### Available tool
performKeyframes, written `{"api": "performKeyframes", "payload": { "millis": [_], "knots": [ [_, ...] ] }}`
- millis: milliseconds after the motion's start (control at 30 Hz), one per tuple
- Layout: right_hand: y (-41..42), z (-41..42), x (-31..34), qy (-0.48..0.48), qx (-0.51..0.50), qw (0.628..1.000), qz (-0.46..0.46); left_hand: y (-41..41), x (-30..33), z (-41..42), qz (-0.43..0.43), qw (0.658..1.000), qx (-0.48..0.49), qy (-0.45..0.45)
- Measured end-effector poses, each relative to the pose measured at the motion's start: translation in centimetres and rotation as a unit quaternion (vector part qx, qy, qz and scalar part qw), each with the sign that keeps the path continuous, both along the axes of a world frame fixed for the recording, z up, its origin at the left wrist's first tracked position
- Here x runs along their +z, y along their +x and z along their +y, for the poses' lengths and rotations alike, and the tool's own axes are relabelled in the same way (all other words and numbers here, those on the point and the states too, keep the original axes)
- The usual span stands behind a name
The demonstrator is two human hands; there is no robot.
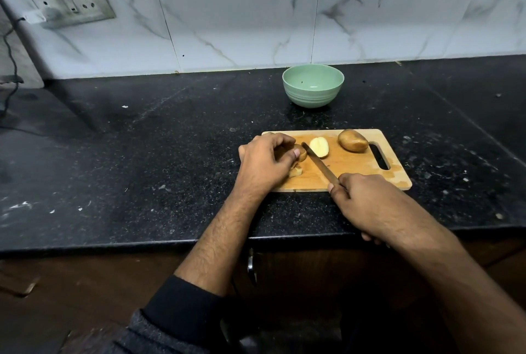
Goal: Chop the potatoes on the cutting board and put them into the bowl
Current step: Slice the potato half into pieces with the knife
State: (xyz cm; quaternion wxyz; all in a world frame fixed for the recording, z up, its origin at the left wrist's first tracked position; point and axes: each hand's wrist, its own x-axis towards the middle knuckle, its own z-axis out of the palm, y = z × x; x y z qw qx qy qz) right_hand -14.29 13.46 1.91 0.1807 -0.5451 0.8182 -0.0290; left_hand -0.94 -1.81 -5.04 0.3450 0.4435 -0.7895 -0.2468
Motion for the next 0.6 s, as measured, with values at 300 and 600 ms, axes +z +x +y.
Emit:
{"api": "performKeyframes", "payload": {
  "millis": [300,600],
  "knots": [
    [0.39,-0.1,-0.37,-0.001,-0.007,0.999,-0.052,0.06,-0.06,-0.36,0.055,0.996,0.013,0.063],
    [0.33,-0.35,-0.22,-0.002,-0.017,0.998,-0.058,0.03,0.01,-0.37,0.08,0.993,0.004,0.081]
  ]
}}
